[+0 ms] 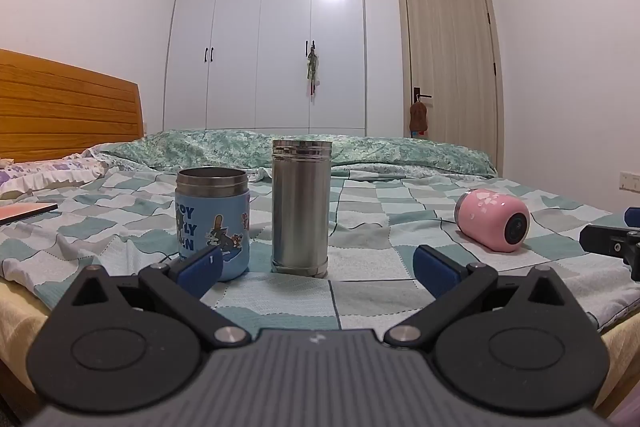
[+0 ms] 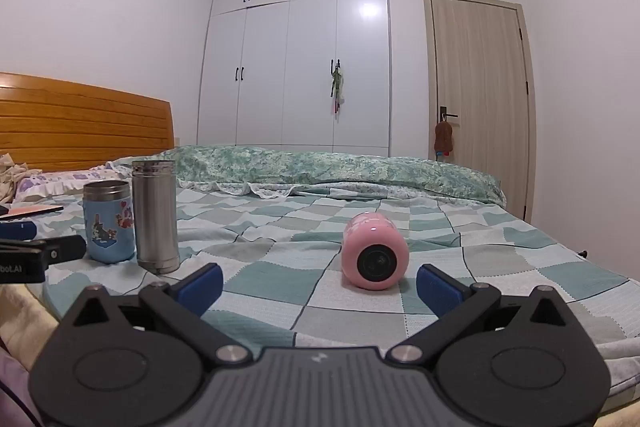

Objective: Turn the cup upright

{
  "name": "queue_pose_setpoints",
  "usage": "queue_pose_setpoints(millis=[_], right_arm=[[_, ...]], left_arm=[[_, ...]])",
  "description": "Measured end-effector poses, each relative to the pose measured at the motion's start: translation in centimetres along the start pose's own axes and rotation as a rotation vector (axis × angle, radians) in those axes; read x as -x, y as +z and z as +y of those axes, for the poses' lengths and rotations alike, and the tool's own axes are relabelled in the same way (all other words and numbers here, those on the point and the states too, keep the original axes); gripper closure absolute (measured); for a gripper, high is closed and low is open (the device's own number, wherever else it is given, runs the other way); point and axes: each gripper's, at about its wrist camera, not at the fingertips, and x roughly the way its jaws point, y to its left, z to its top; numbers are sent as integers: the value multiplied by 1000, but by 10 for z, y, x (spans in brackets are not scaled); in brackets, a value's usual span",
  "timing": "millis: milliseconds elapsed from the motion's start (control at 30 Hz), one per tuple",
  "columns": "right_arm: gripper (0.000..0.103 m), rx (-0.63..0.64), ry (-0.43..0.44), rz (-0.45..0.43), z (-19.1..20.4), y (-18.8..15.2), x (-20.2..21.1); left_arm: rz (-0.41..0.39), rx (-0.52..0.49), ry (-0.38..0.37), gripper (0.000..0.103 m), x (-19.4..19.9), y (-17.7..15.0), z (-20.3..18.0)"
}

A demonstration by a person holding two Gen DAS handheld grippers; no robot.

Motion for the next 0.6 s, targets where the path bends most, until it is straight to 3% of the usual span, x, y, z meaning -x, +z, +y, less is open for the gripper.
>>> queue_pose_setpoints(millis=[600], right_arm=[[0,0,0,-5,1,0,0]], left_arm=[[-1,1,-2,0,0,1,0]])
